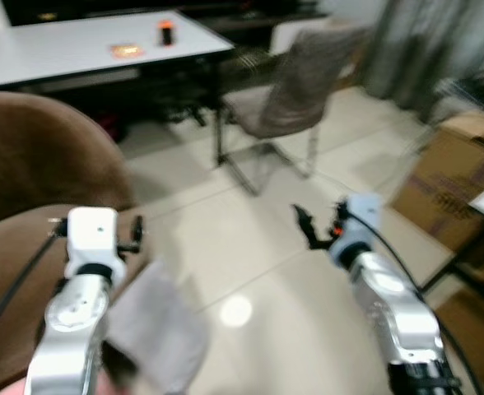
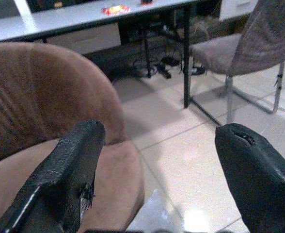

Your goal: Move the pillow to the sofa from floor

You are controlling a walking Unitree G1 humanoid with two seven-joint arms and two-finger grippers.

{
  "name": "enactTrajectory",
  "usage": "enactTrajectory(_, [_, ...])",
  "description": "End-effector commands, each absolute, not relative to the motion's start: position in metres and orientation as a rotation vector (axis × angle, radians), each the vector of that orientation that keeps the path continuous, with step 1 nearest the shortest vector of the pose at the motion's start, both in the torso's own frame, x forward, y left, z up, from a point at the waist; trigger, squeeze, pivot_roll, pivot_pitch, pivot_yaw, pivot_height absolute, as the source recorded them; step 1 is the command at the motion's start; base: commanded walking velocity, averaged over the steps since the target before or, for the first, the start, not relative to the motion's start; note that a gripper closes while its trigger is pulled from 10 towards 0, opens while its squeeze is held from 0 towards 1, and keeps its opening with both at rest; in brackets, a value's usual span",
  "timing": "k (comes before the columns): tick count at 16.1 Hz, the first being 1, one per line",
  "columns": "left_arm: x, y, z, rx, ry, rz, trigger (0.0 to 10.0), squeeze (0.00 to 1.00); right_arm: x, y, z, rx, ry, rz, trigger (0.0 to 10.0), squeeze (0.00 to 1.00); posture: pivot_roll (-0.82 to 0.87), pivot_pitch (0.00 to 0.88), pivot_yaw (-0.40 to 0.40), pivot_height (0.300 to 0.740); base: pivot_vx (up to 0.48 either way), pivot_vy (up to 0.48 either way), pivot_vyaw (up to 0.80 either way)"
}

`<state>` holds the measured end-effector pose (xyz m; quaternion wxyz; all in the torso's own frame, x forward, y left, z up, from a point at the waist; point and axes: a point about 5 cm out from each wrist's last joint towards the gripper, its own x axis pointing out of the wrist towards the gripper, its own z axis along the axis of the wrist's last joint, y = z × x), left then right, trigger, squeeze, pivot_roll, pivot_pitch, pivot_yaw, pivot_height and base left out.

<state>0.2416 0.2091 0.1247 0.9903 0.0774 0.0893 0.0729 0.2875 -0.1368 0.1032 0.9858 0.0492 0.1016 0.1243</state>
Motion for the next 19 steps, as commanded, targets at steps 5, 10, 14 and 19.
enactTrajectory(5, [0.238,0.204,0.128,0.191,0.155,0.176,10.0,0.00,0.290,-0.145,0.099,0.014,0.243,0.216,10.0,1.00,0.02,0.000,-0.061,0.740,0.000,0.000,0.00])
enactTrajectory(10, [0.239,0.204,0.129,0.223,0.132,0.155,10.0,0.00,0.290,-0.147,0.099,-0.055,0.226,0.203,10.0,1.00,0.01,0.000,-0.052,0.740,0.000,-0.066,0.00])
enactTrajectory(14, [0.243,0.203,0.130,0.197,0.132,0.139,10.0,0.00,0.289,-0.146,0.103,-0.014,0.190,0.174,10.0,1.00,0.00,0.000,-0.019,0.740,0.000,-0.323,0.60])
enactTrajectory(19, [0.247,0.201,0.132,0.231,0.129,0.119,10.0,0.00,0.286,-0.142,0.107,0.088,0.192,0.227,10.0,0.00,-0.01,0.000,-0.006,0.740,0.000,0.000,0.00])
